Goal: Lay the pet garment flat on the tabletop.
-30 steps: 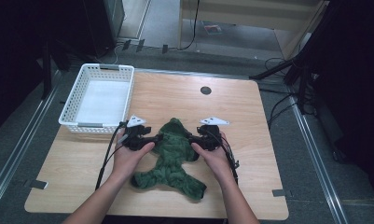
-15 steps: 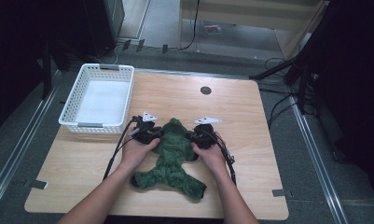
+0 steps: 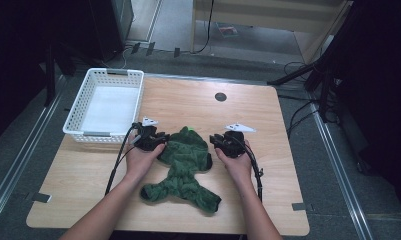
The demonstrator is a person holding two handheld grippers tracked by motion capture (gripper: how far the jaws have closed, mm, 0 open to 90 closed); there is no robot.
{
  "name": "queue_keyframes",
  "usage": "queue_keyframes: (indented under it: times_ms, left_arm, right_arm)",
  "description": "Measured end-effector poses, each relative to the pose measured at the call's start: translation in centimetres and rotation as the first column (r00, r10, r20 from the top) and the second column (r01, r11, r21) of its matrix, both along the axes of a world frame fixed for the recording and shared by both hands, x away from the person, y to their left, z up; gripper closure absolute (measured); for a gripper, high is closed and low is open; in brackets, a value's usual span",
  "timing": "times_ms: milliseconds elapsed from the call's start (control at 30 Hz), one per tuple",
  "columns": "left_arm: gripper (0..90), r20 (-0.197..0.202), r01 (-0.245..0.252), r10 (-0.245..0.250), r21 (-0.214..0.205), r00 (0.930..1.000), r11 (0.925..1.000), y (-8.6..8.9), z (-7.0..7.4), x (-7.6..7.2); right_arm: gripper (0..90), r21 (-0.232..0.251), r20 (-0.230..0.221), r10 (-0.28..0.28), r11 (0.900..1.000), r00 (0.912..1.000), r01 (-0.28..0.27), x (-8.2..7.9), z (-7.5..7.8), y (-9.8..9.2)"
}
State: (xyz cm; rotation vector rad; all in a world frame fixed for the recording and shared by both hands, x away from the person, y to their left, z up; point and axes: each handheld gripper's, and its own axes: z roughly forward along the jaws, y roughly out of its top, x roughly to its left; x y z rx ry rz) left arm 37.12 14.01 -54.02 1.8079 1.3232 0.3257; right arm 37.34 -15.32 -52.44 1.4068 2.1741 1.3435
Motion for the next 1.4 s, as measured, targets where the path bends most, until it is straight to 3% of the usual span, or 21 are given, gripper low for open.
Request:
queue_keyframes:
  times_ms: [33, 100, 167, 233, 300, 333, 367, 400, 500, 600, 667, 733, 767, 867, 933, 1000, 1167, 1200, 1333, 1367, 1400]
  left_arm:
    - [62.6, 0.014, 0.003, -0.003, -0.009, 0.9999, 1.0000, -0.1, 0.1, 0.0]
    - [53.4, 0.019, 0.024, -0.024, 0.004, 0.9995, 0.9997, -0.7, 0.3, 0.1]
    - [47.5, -0.003, 0.034, -0.034, 0.034, 0.9994, 0.9988, -1.3, 0.2, 0.5]
    - [47.9, -0.029, 0.045, -0.042, 0.097, 0.9987, 0.9943, -1.9, -0.2, 0.9]
    - [58.7, -0.018, 0.034, -0.032, 0.128, 0.9993, 0.9912, -2.0, -0.3, 1.1]
    - [66.6, -0.018, 0.034, -0.032, 0.128, 0.9993, 0.9912, -2.0, -0.3, 1.1]
    - [76.6, -0.002, 0.046, -0.046, 0.136, 0.9989, 0.9896, -2.0, -0.2, 0.9]
    - [83.9, 0.011, 0.051, -0.053, 0.159, 0.9985, 0.9860, -1.9, -0.1, 0.9]
    - [90.0, 0.026, 0.066, -0.073, 0.201, 0.9970, 0.9773, -1.7, -0.1, 0.7]
    - [89.6, 0.017, 0.067, -0.071, 0.188, 0.9973, 0.9800, -1.6, -0.3, 0.7]
    - [80.1, 0.016, 0.044, -0.048, 0.174, 0.9987, 0.9838, -1.3, -0.4, 0.6]
    - [69.5, 0.020, 0.046, -0.049, 0.103, 0.9986, 0.9935, -0.7, -0.1, 0.5]
    - [66.5, 0.025, 0.040, -0.043, 0.095, 0.9988, 0.9947, -0.5, 0.1, 0.5]
    - [62.9, 0.031, -0.015, 0.015, 0.008, 0.9994, 0.9999, -0.1, 0.6, 0.9]
    - [62.0, 0.031, -0.020, 0.020, 0.005, 0.9993, 0.9998, -0.5, 0.7, 1.2]
    - [58.6, 0.020, -0.001, 0.001, 0.009, 0.9998, 1.0000, -1.4, 0.4, 1.4]
    - [55.5, -0.033, -0.018, 0.018, -0.011, 0.9993, 0.9998, -1.7, -0.3, 1.9]
    - [58.0, -0.050, -0.009, 0.009, 0.003, 0.9987, 1.0000, -1.7, -0.5, 1.8]
    - [73.8, -0.039, 0.031, -0.029, 0.042, 0.9988, 0.9987, -1.9, -0.6, 1.4]
    - [81.6, -0.033, 0.042, -0.039, 0.064, 0.9987, 0.9971, -2.2, -0.6, 1.2]
    - [86.6, -0.031, 0.048, -0.046, 0.067, 0.9985, 0.9966, -2.3, -0.7, 1.2]
  right_arm:
    - [63.6, 0.026, 0.003, 0.029, 0.9992, 0.9996, -0.029, 0.0, 0.1, 0.1]
    - [53.6, 0.026, 0.013, 0.075, 0.9968, 0.9971, -0.076, -0.1, 0.2, 0.9]
    - [45.7, -0.025, -0.011, 0.091, 0.9955, 0.9958, -0.091, 0.1, -0.1, 2.0]
    - [44.7, -0.089, -0.053, 0.076, 0.9928, 0.9957, -0.080, 0.5, -0.7, 2.9]
    - [56.0, -0.136, -0.080, 0.047, 0.9890, 0.9957, -0.057, 0.9, -1.5, 3.5]
    - [56.0, -0.136, -0.080, 0.047, 0.9890, 0.9957, -0.057, 0.9, -1.5, 3.5]
    - [80.5, -0.160, -0.068, 0.042, 0.9858, 0.9968, -0.053, 0.9, -1.7, 3.6]
    - [86.7, -0.181, -0.053, 0.035, 0.9824, 0.9980, -0.044, 0.8, -1.7, 3.6]
    - [90.0, -0.191, -0.027, 0.016, 0.9815, 0.9995, -0.021, 0.7, -1.6, 3.1]
    - [90.0, -0.189, -0.027, -0.009, 0.9820, 0.9996, 0.004, 0.8, -1.7, 2.5]
    - [77.7, -0.159, -0.047, 0.013, 0.9871, 0.9988, -0.020, 0.8, -1.9, 2.1]
    - [64.2, -0.124, -0.046, 0.031, 0.9916, 0.9984, -0.037, 0.6, -1.5, 1.8]
    - [61.8, -0.095, -0.033, 0.043, 0.9944, 0.9985, -0.046, 0.4, -1.0, 1.6]
    - [61.1, 0.010, -0.002, 0.016, 0.9998, 0.9999, -0.016, 0.5, 0.2, 0.9]
    - [62.2, 0.066, 0.002, -0.022, 0.9976, 0.9998, 0.022, 0.9, 0.6, 0.8]
    - [63.1, 0.082, -0.024, -0.053, 0.9951, 0.9983, 0.055, 1.5, 0.6, 1.2]
    - [64.4, 0.029, -0.088, -0.041, 0.9986, 0.9953, 0.044, 2.1, -0.8, 2.7]
    - [65.8, -0.020, -0.112, -0.025, 0.9995, 0.9934, 0.023, 1.9, -1.4, 3.1]
    - [73.3, -0.047, -0.120, -0.003, 0.9989, 0.9928, -0.003, 1.6, -1.7, 3.2]
    - [82.1, -0.103, -0.104, -0.010, 0.9946, 0.9945, -0.001, 1.4, -1.8, 3.1]
    - [86.1, -0.110, -0.101, -0.009, 0.9939, 0.9948, -0.002, 1.4, -1.8, 3.1]
